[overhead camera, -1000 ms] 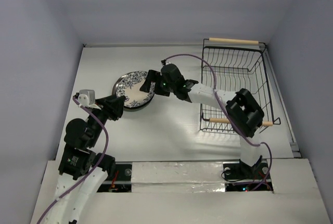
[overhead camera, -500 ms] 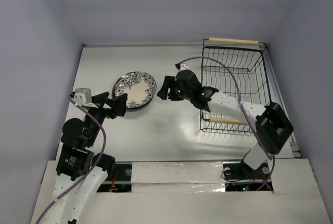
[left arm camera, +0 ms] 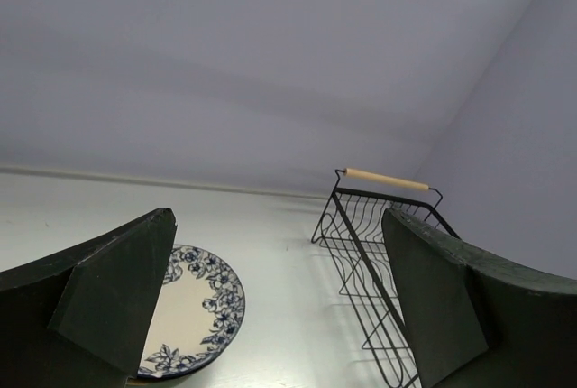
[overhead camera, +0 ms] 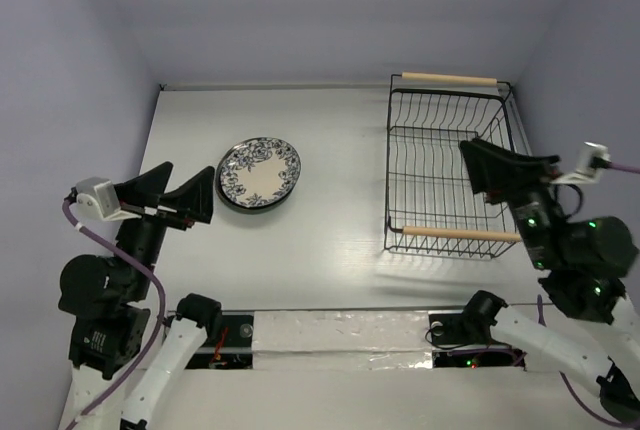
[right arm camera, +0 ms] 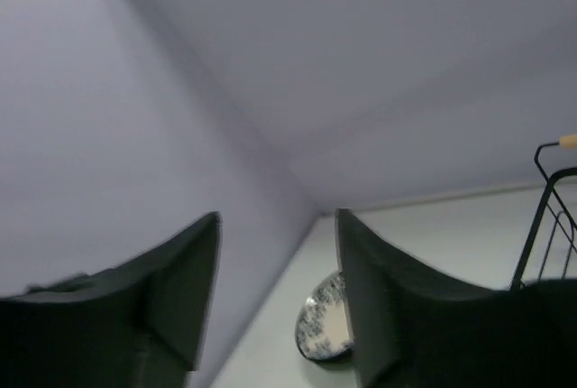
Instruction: Unload the plates from the dish rack
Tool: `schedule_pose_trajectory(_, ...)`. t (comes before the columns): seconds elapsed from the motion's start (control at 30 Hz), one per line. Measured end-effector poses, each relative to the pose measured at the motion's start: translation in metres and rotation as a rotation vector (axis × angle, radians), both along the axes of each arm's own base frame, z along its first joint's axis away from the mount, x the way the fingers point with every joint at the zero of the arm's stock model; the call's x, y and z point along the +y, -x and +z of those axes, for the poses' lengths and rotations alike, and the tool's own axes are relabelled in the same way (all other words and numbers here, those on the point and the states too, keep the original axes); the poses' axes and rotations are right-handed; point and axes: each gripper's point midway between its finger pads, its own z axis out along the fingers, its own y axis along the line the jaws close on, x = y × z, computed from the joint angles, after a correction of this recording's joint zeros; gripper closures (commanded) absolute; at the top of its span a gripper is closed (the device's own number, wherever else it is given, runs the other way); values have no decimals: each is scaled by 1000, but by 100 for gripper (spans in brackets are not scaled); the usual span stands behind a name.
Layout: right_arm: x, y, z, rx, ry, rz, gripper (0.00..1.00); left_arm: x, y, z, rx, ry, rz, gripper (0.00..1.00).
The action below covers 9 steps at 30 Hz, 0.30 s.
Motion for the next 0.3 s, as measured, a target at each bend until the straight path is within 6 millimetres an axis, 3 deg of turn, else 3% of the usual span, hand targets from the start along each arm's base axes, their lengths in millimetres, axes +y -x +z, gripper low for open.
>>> schedule_pose_trajectory(0.07, -27, 14, 11, -47, -42, -48, 14, 3, 3, 5, -13, 4, 9, 1)
schedule_pose_trajectory(0.13, -38, 18, 8, -58, -45, -79, 12, 4, 4, 8, -19, 3, 15, 1)
schedule_pose_trajectory(0.3, -32, -1, -39, 39, 51, -134, 12, 5, 4, 8, -20, -5, 20, 1)
